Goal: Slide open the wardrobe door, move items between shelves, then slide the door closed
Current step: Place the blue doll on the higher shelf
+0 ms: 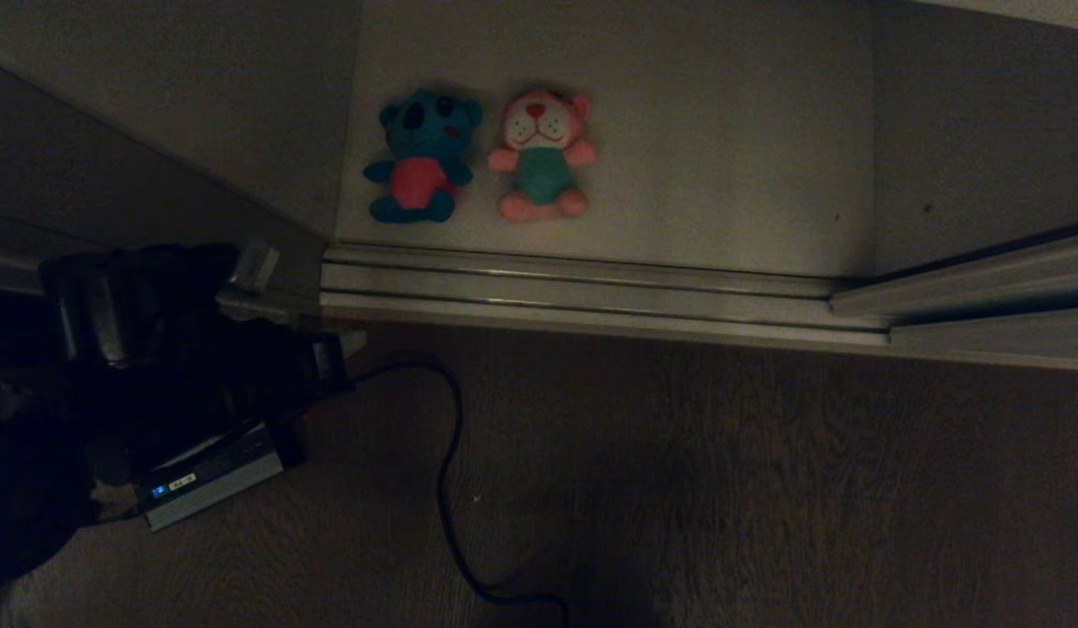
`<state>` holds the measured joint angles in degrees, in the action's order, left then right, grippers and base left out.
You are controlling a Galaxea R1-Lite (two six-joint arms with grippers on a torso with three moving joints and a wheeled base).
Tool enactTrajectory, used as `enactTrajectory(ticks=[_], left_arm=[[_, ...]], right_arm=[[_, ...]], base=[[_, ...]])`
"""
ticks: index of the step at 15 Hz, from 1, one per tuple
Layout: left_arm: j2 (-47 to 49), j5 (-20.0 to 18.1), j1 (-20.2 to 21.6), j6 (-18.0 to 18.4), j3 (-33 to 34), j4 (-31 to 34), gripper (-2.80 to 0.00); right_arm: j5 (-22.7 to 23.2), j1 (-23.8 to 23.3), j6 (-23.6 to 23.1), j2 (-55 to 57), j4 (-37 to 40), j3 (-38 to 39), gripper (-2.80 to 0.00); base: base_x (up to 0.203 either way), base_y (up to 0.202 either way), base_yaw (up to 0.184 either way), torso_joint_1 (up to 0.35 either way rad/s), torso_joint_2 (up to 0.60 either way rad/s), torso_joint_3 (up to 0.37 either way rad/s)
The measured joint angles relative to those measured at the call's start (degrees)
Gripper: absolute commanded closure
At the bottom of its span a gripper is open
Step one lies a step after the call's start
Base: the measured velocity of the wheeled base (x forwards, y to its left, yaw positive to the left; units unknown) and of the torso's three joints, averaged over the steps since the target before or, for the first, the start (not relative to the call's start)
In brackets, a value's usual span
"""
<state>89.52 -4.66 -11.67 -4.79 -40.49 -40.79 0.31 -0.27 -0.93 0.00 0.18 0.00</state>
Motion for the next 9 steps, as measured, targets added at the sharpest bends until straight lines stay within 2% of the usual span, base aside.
enactTrajectory(ticks=[3, 9], left_arm=[[6.3, 4.4, -0.8, -1.6, -5.3, -6.6, -2.80], [16.9, 6.6, -1.3, -1.6, -18.4, -17.4, -2.80]], right_arm=[[0.0, 0.0, 0.0, 0.0, 0.0, 0.0, 0.00], [0.0, 0.0, 0.0, 0.0, 0.0, 0.0, 0.00]], base=[[0.000, 0.000, 0.000, 0.000, 0.00, 0.000], [0.000, 0.000, 0.000, 0.000, 0.00, 0.000]])
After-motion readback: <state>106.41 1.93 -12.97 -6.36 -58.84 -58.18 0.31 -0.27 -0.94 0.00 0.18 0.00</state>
